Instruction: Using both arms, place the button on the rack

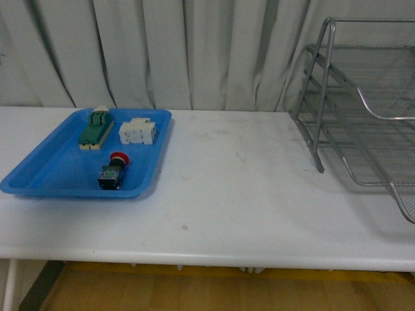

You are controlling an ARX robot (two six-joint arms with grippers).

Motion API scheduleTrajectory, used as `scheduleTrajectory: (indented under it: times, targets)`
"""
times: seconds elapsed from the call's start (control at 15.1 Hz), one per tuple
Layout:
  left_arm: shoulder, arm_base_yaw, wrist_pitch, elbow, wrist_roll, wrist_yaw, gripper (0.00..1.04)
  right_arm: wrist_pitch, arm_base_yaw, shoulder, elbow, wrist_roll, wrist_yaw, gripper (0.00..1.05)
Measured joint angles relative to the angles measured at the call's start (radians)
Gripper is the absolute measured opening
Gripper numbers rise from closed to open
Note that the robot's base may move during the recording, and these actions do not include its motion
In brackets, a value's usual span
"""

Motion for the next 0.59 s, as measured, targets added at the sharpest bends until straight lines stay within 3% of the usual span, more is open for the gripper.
scheduleTrajectory:
  times: [0.2,0.4,0.59]
  targets:
    - [0.140,-0.032,-0.008,0.090,0.027,-0.016,0.98,0.000,0.000,0.000,0.000,0.000,0.000,0.98]
    - [0.504,-0.127,-0.091,0.325,0.109,-0.102,0.98,0.000,0.000,0.000,0.000,0.000,0.000,0.98]
    - [0.718,-0.144,-0.145,0.494,0.139,-0.169,0.98,0.000,0.000,0.000,0.000,0.000,0.000,0.98]
